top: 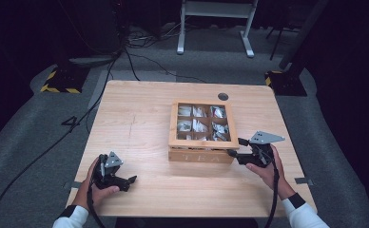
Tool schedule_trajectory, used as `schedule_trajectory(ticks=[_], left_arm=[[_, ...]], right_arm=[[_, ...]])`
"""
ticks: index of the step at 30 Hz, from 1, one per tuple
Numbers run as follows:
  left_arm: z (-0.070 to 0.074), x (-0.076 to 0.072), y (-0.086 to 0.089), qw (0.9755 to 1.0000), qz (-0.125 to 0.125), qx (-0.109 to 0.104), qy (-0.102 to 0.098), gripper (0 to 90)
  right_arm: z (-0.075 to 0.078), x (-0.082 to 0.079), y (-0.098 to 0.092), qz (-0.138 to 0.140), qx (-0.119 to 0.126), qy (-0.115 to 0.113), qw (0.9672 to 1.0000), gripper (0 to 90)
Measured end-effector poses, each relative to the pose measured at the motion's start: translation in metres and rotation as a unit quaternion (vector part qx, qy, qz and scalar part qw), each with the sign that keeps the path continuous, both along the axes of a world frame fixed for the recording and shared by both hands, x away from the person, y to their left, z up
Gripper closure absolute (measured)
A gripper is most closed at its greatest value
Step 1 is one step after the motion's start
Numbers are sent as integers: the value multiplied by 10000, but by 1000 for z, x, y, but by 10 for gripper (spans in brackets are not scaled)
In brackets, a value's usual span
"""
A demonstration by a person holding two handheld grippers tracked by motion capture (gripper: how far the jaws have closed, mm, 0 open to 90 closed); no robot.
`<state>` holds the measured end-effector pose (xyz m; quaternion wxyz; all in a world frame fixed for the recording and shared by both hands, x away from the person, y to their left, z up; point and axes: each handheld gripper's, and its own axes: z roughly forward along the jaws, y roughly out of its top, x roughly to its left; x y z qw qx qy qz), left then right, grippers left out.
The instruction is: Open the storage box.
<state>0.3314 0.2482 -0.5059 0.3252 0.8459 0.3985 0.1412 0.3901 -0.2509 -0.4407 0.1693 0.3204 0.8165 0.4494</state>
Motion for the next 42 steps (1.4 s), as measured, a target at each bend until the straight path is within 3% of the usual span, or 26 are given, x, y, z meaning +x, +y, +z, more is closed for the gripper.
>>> schedule_trajectory(ticks=[4,7,10,12,13,15,16,17,18,20,22,24,30,40,42], left_arm=[[0,2,-1,10000,24,20,-15,1],[1,4,-2,10000,38,63,27,2],[3,7,-3,9999,75,134,55,14],[7,12,-7,10000,36,32,-20,158],[9,14,-10,9999,-37,93,-73,241],[13,19,-19,9998,-121,135,-84,136],[13,19,-19,9998,-121,135,-84,147],[16,22,-23,9997,-199,98,-130,147],[18,24,-27,9994,-283,101,-181,223],[24,30,-37,9991,-318,28,-263,158],[29,34,-43,9983,-434,55,-377,207],[35,37,-48,9978,-457,14,-484,188],[53,44,-63,9939,-586,-56,-930,201],[75,63,-87,9890,-751,-45,-1276,204],[82,68,-95,9865,-786,-85,-1433,204]], right_arm=[[4,0,-1,-52,24,-53,10000,355],[10,-3,2,-51,-100,-281,9995,353],[15,-2,1,-82,1,-340,9994,348],[20,-1,1,-100,42,-400,9991,348],[22,-1,1,-112,51,-435,9990,349],[26,0,1,-130,106,-481,9987,349],[28,0,1,-154,129,-495,9986,348],[28,0,1,-154,129,-495,9986,348],[29,1,1,-150,151,-510,9985,348],[32,2,1,-157,178,-552,9982,350],[34,2,2,-167,188,-588,9980,350],[36,3,2,-183,226,-618,9977,350],[39,5,3,-204,252,-669,9972,349],[43,7,4,-260,247,-729,9967,344],[45,8,5,-287,263,-735,9965,343]])
